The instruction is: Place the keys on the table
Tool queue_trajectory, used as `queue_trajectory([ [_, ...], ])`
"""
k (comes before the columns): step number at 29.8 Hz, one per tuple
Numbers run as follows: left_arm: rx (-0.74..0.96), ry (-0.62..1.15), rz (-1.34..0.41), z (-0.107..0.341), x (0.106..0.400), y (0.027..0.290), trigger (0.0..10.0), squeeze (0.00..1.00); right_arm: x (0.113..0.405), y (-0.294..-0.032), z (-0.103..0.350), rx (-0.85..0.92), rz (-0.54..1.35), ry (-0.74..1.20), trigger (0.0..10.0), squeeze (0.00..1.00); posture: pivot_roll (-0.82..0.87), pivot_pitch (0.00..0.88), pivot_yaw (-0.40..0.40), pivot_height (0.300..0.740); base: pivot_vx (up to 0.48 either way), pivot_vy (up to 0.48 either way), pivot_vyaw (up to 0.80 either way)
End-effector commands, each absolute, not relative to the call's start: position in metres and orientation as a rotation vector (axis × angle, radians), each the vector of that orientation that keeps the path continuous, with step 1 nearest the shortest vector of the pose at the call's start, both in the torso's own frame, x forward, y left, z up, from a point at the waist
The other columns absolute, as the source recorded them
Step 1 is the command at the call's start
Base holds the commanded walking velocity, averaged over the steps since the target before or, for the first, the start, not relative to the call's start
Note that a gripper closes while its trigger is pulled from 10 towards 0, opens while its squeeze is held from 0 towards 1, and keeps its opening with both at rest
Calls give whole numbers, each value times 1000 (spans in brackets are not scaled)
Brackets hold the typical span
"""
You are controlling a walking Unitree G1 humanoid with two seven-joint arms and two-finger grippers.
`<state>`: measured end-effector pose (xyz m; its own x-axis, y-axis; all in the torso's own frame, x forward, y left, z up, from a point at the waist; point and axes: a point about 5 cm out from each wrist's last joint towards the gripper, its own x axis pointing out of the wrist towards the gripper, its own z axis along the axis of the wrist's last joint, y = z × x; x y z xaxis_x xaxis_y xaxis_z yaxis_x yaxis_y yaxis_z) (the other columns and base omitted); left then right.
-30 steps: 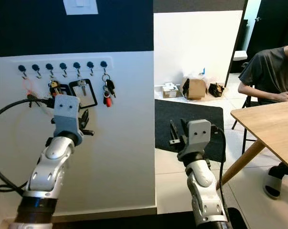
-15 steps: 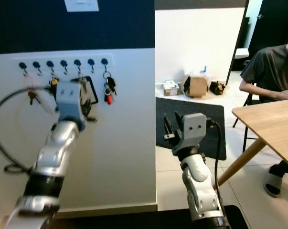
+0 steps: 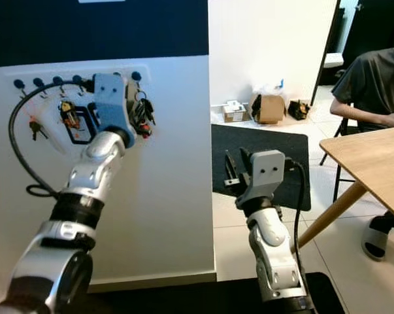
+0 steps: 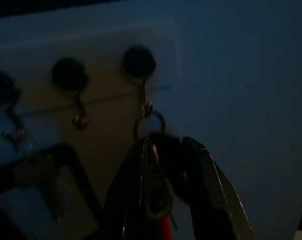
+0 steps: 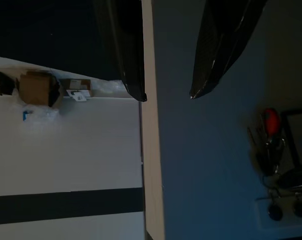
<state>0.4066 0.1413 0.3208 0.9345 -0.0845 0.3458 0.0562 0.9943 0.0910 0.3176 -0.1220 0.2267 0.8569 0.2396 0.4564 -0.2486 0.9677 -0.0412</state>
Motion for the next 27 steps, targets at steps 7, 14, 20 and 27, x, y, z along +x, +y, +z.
queue_trajectory([
  [7,79,-362,-30,327,413,157,10000,0,310,-127,222,20,232,-454,10000,0,-25,164,104,740,0,0,0],
  [14,92,-368,1,326,416,164,10000,0,308,-128,222,18,228,-449,10000,0,-30,161,105,740,0,0,0],
  [20,92,-399,20,331,412,180,10000,0,307,-127,221,18,233,-443,10000,0,-31,157,105,740,0,0,0],
  [27,87,-414,36,330,409,188,10000,0,308,-126,221,19,237,-441,10000,0,-26,156,98,740,0,0,0],
])
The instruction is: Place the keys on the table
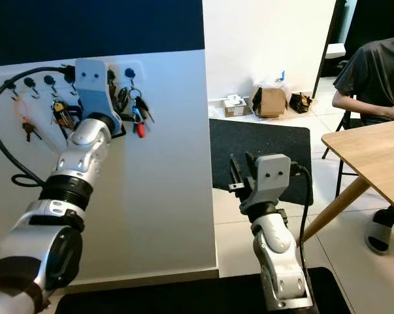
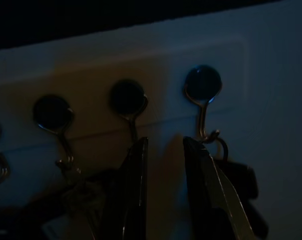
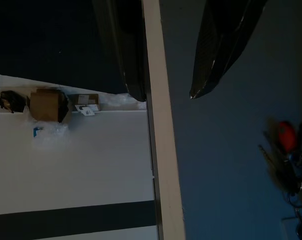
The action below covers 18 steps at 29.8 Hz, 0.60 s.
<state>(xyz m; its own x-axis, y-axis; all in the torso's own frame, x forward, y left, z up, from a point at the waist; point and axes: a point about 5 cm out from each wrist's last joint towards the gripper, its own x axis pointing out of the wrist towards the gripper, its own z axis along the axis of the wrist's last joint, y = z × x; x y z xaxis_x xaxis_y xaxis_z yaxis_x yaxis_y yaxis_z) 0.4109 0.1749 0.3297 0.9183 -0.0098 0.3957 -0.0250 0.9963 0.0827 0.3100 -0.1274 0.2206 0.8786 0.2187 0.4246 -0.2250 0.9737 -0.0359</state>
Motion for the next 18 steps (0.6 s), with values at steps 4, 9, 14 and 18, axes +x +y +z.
queue_trajectory([
  [4,88,-413,45,329,409,191,10000,0,309,-125,221,19,244,-438,10000,0,-23,155,96,740,0,0,0],
  [9,82,-400,33,327,414,184,10000,0,309,-124,222,19,244,-438,10000,0,-34,157,104,740,0,0,0],
  [14,75,-396,11,327,415,179,10000,0,307,-126,221,17,234,-437,10000,0,-42,157,111,740,0,0,0],
  [18,74,-390,7,327,416,176,10000,0,307,-127,221,15,226,-436,10000,0,-49,156,117,740,0,0,0],
])
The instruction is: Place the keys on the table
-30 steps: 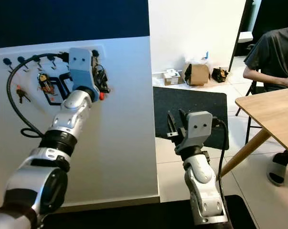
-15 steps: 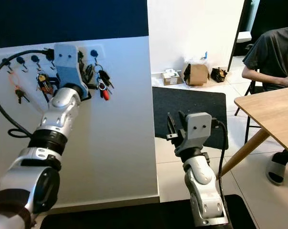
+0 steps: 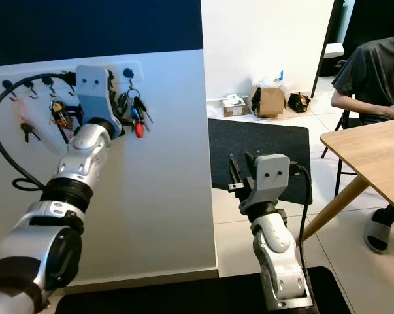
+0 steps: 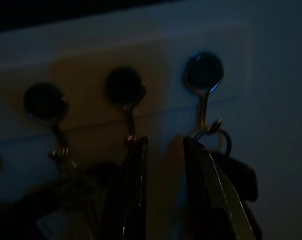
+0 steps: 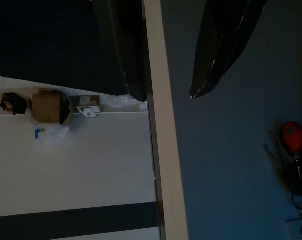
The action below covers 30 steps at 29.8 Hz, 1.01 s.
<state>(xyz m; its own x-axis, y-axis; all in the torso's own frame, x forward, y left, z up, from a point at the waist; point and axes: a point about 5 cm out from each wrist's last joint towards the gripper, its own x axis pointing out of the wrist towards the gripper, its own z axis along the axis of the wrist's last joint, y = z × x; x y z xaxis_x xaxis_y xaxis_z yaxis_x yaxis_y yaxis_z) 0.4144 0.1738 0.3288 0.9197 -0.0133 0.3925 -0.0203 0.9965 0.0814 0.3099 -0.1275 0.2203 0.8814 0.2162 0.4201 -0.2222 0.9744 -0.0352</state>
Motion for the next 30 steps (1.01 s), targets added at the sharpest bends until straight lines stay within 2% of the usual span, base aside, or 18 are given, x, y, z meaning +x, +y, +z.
queue_trajectory([
  [1,74,-390,7,327,416,176,10000,0,307,-127,221,15,226,-436,10000,0,-49,156,117,740,0,0,0],
  [9,67,-398,-26,329,418,164,10000,0,307,-129,221,16,215,-438,10000,0,-50,153,124,740,0,0,0],
  [22,70,-391,-35,326,418,164,10000,0,306,-129,219,18,210,-434,10000,0,-46,158,121,740,0,0,0],
  [24,77,-387,-35,325,418,163,5608,0,306,-128,220,18,213,-436,10000,0,-48,157,122,740,0,0,0],
  [25,82,-385,-31,324,419,163,3922,0,307,-128,221,19,213,-437,10000,0,-48,157,122,740,0,0,0],
  [27,82,-385,-30,324,419,163,3922,0,307,-128,221,19,212,-438,10000,0,-48,157,122,740,0,0,0],
  [28,82,-386,-30,324,419,163,3176,0,307,-128,221,19,212,-438,10000,0,-48,157,122,740,0,0,0],
  [29,83,-384,-29,324,419,163,157,0,306,-129,221,18,211,-437,10000,0,-47,158,122,740,0,0,0],
  [30,84,-384,-28,324,419,164,157,0,306,-129,220,19,210,-437,10000,0,-47,158,122,740,0,0,0],
])
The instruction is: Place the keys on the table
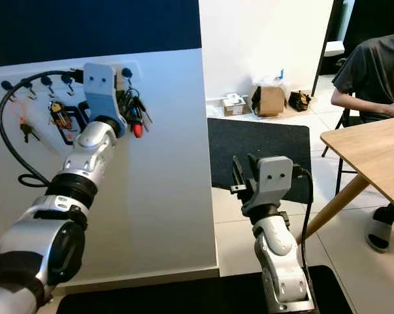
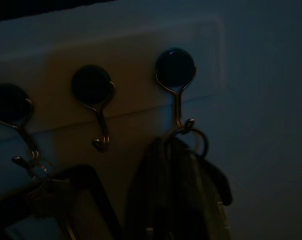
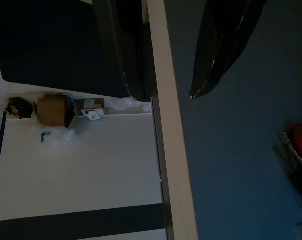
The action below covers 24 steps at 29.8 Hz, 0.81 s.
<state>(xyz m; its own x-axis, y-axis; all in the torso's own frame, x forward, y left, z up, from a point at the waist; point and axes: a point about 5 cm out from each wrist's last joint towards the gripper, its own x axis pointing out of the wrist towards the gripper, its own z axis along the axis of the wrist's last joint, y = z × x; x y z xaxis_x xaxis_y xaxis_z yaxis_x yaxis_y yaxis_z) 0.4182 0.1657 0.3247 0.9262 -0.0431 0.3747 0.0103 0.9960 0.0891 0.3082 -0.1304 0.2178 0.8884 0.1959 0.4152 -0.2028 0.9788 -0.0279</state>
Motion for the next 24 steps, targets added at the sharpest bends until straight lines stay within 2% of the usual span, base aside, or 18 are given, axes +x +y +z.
queue_trajectory([
  [1,84,-384,-28,324,419,164,157,0,306,-129,220,19,210,-437,10000,0,-47,158,122,740,0,0,0],
  [7,103,-381,-25,321,419,164,0,0,306,-128,220,22,211,-436,10000,0,-44,158,122,740,0,0,0],
  [8,110,-384,-23,321,418,164,3569,0,306,-128,220,22,211,-437,10000,0,-44,159,122,740,0,0,0],
  [10,111,-386,-23,322,418,164,3569,0,306,-128,220,22,211,-437,10000,0,-44,159,122,740,0,0,0],
  [11,111,-390,-19,323,418,164,10000,0,306,-128,220,23,211,-437,10000,0,-43,159,122,740,0,0,0],
  [17,96,-443,-17,336,412,172,10000,0,306,-128,220,22,209,-437,10000,0,-46,160,126,740,0,0,0],
  [24,157,-465,-21,348,407,184,10000,0,306,-129,219,25,208,-432,10000,0,-28,159,120,740,0,0,0],
])
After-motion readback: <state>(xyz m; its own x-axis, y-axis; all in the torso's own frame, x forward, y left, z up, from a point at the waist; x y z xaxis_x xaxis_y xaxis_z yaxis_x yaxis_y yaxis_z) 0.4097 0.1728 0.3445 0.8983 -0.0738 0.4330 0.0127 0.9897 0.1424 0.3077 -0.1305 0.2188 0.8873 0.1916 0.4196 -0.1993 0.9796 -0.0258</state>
